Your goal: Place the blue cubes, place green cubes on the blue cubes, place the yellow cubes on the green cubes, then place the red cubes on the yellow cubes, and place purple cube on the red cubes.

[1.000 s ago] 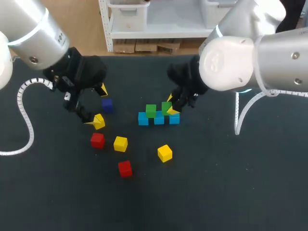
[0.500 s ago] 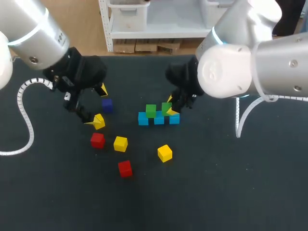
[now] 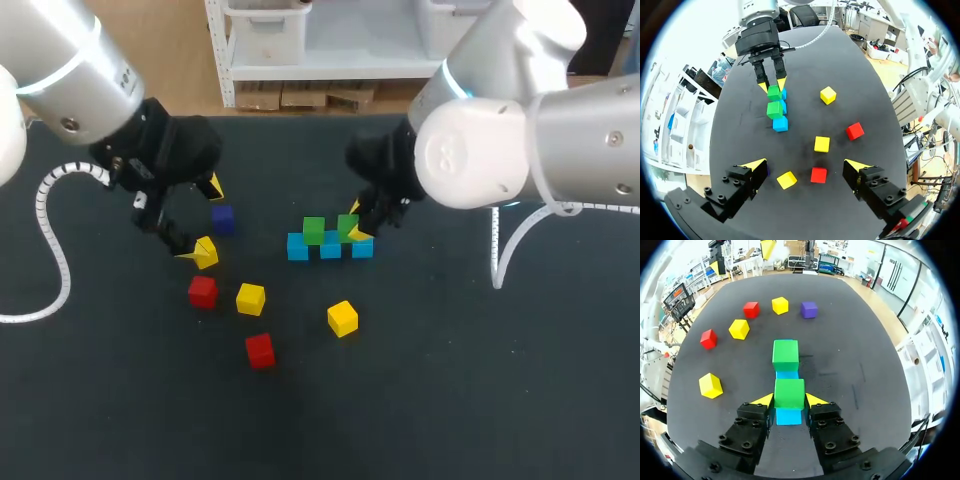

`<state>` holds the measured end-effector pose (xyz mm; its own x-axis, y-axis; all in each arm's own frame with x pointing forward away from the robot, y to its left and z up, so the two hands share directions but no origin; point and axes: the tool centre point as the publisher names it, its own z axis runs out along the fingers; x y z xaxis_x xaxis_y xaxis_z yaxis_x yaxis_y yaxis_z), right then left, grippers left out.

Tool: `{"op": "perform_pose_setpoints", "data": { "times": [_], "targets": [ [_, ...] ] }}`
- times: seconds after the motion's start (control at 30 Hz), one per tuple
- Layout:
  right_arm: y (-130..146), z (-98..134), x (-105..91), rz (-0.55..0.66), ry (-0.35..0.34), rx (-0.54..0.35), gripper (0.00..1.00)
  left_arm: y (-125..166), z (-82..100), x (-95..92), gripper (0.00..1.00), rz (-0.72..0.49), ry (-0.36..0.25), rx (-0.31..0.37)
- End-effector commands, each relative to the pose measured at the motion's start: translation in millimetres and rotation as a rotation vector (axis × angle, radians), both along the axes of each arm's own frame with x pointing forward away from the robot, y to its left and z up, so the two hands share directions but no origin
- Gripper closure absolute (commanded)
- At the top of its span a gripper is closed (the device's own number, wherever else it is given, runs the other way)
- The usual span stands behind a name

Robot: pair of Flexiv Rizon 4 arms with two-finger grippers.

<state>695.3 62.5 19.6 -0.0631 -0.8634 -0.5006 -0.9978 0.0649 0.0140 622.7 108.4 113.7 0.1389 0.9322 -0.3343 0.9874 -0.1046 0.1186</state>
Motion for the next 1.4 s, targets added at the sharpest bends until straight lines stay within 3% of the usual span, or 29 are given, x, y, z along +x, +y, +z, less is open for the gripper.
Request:
{"op": "perform_pose_setpoints", "data": {
  "times": [0.03, 1.3, 1.4],
  "targets": [
    [0.1, -0.6, 1.5, 0.0, 0.0, -0.002, 1.0, 0.7, -0.4, 1.1, 0.0, -0.003, 0.001, -0.002],
    [4.4, -1.9, 5.4, 0.008, 0.011, 0.006, 1.0, 0.7, -0.4, 1.1, 0.0, -0.003, 0.001, -0.002],
    [4.4, -2.1, 5.4, 0.008, 0.012, 0.005, 0.92, 0.7, -0.4, 1.1, 0.0, -0.003, 0.001, -0.002]
  ]
}}
